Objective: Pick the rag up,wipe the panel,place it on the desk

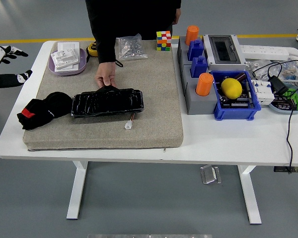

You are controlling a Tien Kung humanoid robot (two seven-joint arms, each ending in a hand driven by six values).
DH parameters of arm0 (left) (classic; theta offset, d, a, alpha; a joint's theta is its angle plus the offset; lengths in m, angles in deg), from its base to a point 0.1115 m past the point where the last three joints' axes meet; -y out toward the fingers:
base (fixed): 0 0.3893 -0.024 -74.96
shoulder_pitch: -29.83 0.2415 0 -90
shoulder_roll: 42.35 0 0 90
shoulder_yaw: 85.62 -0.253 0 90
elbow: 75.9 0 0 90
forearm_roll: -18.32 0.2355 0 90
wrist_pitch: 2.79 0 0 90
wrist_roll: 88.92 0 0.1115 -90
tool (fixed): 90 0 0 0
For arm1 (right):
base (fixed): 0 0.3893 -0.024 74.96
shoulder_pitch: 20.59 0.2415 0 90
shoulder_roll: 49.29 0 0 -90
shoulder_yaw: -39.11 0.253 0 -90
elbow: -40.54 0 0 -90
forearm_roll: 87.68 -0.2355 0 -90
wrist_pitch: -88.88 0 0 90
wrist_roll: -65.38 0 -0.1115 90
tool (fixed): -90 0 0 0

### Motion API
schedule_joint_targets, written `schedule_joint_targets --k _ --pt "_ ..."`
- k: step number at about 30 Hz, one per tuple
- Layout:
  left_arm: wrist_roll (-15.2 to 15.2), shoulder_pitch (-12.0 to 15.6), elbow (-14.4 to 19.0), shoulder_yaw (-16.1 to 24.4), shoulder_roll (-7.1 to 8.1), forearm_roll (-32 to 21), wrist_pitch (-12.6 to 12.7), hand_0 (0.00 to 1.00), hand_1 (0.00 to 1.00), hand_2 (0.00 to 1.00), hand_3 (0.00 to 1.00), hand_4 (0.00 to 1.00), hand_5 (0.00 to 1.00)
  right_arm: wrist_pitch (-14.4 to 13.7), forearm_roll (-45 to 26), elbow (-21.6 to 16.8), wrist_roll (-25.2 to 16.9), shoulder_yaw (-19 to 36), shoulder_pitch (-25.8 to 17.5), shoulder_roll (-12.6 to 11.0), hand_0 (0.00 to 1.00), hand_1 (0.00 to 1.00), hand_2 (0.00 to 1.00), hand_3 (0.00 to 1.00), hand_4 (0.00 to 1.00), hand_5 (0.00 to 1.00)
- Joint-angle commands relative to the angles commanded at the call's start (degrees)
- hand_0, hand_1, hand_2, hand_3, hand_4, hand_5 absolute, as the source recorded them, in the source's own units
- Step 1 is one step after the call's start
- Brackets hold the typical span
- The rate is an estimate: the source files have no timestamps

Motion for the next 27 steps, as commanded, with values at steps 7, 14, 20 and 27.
schedule_joint_targets --k 7,14,20,27 --pt "-0.96 -1.26 -2.36 -1.64 -1.57 1.28 -0.97 0.767 0.892 0.926 0.896 0.734 0.192 -0.05 -0.27 0.00 -0.12 -0.49 0.16 -0.16 0.726 0.613 0.684 0.597 0.998 0.431" --pt "-1.39 -2.93 -6.58 -3.00 -4.47 1.63 -1.28 0.770 0.892 0.930 0.902 0.741 0.189 -0.18 -1.32 0.00 -0.42 -1.68 0.21 -0.27 0.726 0.612 0.684 0.596 0.998 0.432" --pt "-1.40 -4.30 -10.57 -4.53 -6.53 1.71 -1.55 0.771 0.889 0.928 0.902 0.747 0.184 -0.39 -3.79 0.00 -1.06 -4.08 0.16 -0.31 0.726 0.612 0.683 0.596 0.998 0.431" --pt "-1.16 -5.28 -13.72 -6.41 -7.97 1.43 -1.29 0.771 0.888 0.922 0.898 0.765 0.196 -0.57 -6.58 0.00 -1.71 -6.70 0.06 -0.41 0.726 0.612 0.683 0.595 0.998 0.431"
